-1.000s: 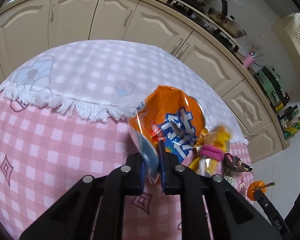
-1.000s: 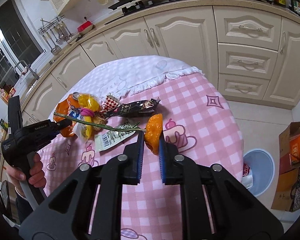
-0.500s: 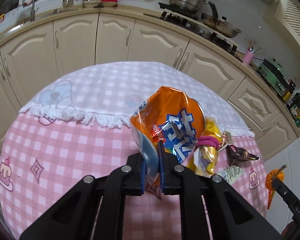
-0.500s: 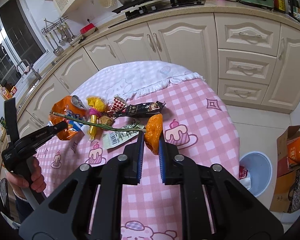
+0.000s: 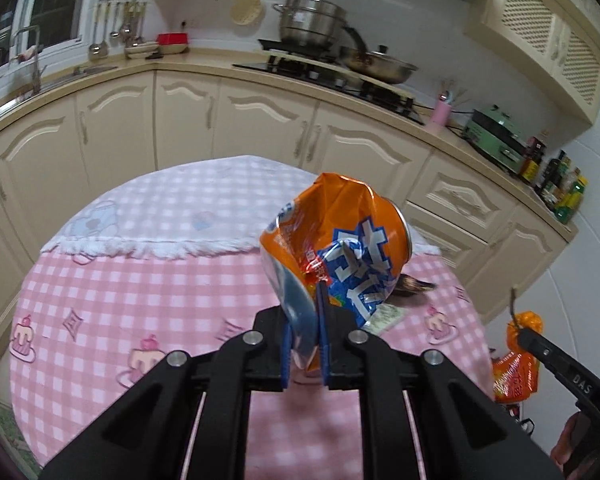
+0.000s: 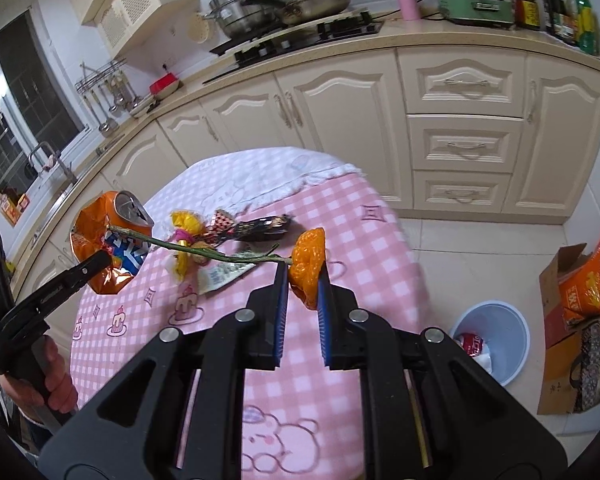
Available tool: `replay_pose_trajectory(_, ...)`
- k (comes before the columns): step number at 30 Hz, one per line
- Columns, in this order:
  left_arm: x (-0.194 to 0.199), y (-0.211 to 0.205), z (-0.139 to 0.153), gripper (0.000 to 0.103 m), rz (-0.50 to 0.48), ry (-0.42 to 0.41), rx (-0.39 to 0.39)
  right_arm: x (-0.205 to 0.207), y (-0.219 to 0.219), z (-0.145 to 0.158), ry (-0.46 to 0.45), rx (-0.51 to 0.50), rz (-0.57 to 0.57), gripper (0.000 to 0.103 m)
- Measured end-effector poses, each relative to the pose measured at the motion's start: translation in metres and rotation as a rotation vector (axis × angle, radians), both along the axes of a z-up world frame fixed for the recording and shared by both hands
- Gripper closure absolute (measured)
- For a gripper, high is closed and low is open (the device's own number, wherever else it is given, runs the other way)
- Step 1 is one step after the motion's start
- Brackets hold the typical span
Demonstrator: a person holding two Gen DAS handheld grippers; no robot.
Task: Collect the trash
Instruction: 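Carry the orange can and peel over the blue bin and open both grippers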
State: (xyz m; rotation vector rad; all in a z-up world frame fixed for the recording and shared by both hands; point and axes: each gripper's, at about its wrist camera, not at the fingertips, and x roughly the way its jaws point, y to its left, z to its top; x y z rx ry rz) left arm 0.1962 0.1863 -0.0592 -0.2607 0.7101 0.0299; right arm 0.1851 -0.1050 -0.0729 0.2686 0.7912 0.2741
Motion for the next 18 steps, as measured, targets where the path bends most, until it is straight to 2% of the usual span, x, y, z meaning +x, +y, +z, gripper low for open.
replay_pose_trajectory(7, -0.001, -0.067, 0.001, 0.093, -0.134, 0.013, 0.013, -0.02, -0.052, -0.004, 0.005, 0.012, -0.092, 0.089)
replay_pose_trajectory(18, 0.004, -0.198, -0.014, 0.093, -0.408, 0.048, 0.039, -0.054, -0.158, -0.031, 0.07, 0.024, -0.334, 0.089)
